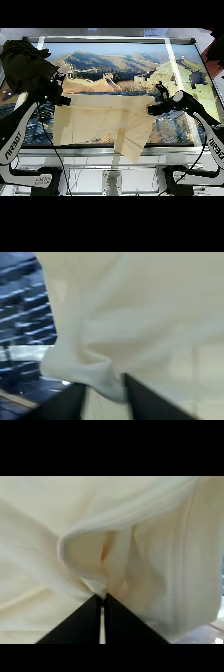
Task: Fold the shirts.
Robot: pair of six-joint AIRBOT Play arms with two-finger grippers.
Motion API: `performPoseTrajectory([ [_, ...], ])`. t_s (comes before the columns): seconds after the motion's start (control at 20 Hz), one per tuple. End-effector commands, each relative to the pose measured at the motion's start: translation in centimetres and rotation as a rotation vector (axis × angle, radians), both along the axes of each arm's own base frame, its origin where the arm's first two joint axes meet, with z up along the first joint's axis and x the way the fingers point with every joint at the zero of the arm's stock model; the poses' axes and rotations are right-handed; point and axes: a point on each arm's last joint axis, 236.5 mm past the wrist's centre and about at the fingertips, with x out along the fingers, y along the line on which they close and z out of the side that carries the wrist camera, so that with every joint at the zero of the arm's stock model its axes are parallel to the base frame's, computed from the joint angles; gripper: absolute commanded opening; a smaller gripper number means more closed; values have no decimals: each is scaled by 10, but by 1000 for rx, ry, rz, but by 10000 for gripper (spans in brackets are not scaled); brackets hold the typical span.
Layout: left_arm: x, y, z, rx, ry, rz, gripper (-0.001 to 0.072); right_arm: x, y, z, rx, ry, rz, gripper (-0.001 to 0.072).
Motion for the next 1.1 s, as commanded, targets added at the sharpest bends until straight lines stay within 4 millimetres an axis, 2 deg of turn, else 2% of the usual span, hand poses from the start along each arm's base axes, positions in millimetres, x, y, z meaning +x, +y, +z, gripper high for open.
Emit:
performPoseTrajectory([
  [0.0, -13, -7, -3, -39, 48, 34, 643, -8, 12, 10, 57, 48, 3, 349],
  [0.1, -20, -2, 16, -25, 33, 55, 643, -28, 9, 24, 37, 112, 73, 370],
  [0.25, -30, 0, 74, -53, -106, 57, 643, -54, -7, 52, -38, 118, 111, 372],
  [0.3, -43, 2, 84, -59, -132, 58, 643, -65, -9, 57, -35, 125, 89, 374],
  [0.35, -64, 6, 85, -62, -136, 73, 643, -80, -8, 55, -12, 140, 65, 393],
  [0.45, -115, 12, 67, -84, -110, 171, 643, -115, 5, 45, 91, 217, -12, 393],
  [0.6, -177, 1, 42, -187, -60, 309, 643, -163, 48, 45, 310, 352, -56, 393],
  [0.75, -200, -26, 34, -335, -40, 431, 643, -194, 69, 46, 422, 464, -68, 404],
  [0.8, -206, -37, 31, -381, -8, 469, 644, -201, 72, 44, 437, 491, -71, 494],
  [0.85, -210, -46, 27, -420, 11, 502, 645, -208, 74, 42, 446, 525, -85, 548],
  [1.05, -225, -54, 2, -458, 64, 617, 645, -227, 76, 33, 449, 603, -127, 547],
])
